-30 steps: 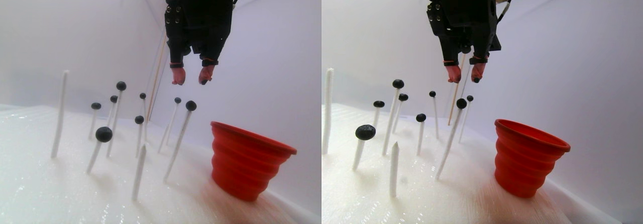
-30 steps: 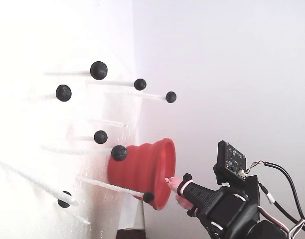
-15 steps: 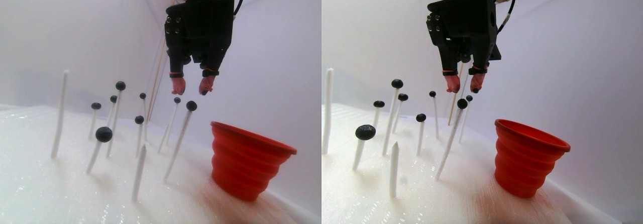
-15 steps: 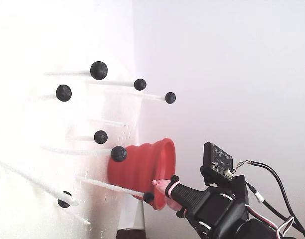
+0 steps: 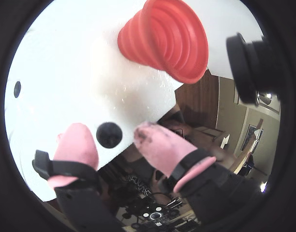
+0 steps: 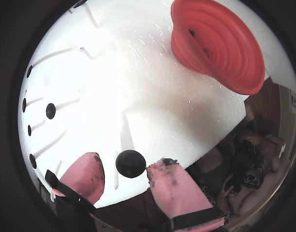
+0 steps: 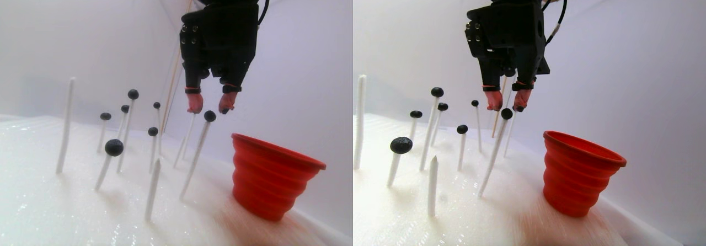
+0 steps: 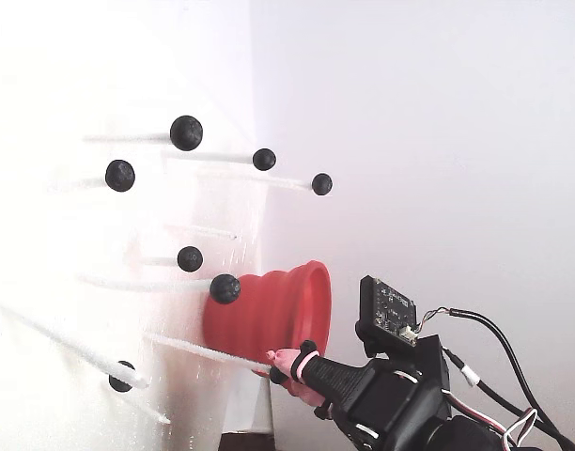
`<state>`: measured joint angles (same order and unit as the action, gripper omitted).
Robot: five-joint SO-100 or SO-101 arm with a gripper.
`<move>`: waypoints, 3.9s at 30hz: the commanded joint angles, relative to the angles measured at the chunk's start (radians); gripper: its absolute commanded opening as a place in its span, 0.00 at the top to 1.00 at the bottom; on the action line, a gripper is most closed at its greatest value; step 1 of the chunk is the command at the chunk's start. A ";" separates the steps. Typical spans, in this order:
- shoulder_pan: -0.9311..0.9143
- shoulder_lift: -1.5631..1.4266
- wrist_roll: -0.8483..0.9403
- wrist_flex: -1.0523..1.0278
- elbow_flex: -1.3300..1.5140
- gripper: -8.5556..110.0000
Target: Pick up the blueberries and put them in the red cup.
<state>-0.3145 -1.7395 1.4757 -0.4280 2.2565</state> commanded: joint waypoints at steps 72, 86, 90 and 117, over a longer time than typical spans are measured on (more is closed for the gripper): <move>-0.014 -0.058 0.009 -0.003 -0.048 0.85; -0.021 -0.160 0.015 -0.060 -0.052 0.85; -0.032 -0.186 0.020 -0.072 -0.061 0.85; -0.195 -0.035 0.077 0.034 -0.198 0.85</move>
<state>-0.4525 -1.7748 1.5447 -0.4218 2.1644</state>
